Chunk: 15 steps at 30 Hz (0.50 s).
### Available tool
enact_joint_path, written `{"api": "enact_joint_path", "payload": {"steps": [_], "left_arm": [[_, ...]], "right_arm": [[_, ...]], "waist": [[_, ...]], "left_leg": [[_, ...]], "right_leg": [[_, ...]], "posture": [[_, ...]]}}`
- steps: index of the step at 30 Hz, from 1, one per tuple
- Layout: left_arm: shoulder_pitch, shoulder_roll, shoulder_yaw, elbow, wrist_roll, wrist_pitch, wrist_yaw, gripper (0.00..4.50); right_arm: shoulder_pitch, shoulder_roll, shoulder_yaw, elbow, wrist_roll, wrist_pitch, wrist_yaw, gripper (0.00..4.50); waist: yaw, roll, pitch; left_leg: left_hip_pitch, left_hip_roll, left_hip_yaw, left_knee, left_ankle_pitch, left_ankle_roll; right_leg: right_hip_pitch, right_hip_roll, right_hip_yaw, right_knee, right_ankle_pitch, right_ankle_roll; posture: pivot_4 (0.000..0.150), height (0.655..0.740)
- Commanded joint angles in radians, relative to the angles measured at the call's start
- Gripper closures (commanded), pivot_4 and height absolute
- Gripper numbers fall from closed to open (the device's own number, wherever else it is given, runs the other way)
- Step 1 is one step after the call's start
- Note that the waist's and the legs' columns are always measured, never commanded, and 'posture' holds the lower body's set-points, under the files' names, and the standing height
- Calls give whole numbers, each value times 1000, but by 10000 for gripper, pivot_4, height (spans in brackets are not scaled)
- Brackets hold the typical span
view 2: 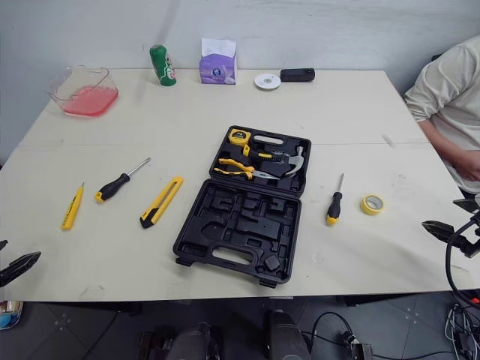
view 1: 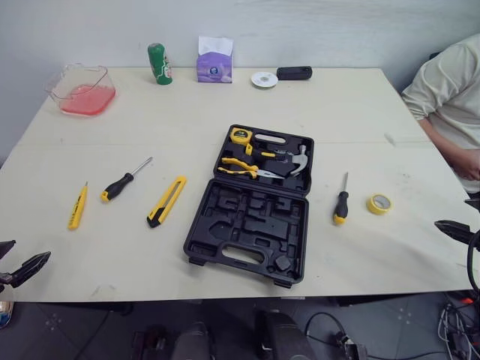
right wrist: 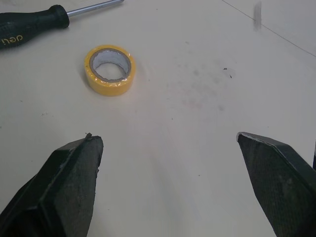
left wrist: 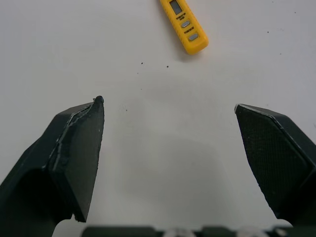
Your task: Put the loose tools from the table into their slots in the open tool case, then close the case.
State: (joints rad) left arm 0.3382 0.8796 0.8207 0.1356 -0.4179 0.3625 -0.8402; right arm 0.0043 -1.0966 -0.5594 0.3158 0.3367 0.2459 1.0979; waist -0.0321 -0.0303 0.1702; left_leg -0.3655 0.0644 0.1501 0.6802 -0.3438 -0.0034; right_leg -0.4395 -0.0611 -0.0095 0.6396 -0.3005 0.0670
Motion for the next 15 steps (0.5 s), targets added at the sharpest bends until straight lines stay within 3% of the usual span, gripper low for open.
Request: {"api": "enact_joint_path", "payload": {"steps": [1,15], "left_arm": [[2,13,12,13,10,3,8,578],[-46,19,-19,-32,-11,83,9,578]], "right_arm": [[-4,-34,-30,-31,-1,4,-6,0],[12,-13,-45,-79,1,24,-52,0]], "waist": [[0,0,0],[1,0,0]], "left_leg": [[0,0,0,0,0,0],[0,0,0,1,0,0]], "right_leg": [[0,0,0,0,0,0],[0,0,0,1,0,0]], "posture": [[1500,7400],[1500,7400]]}}
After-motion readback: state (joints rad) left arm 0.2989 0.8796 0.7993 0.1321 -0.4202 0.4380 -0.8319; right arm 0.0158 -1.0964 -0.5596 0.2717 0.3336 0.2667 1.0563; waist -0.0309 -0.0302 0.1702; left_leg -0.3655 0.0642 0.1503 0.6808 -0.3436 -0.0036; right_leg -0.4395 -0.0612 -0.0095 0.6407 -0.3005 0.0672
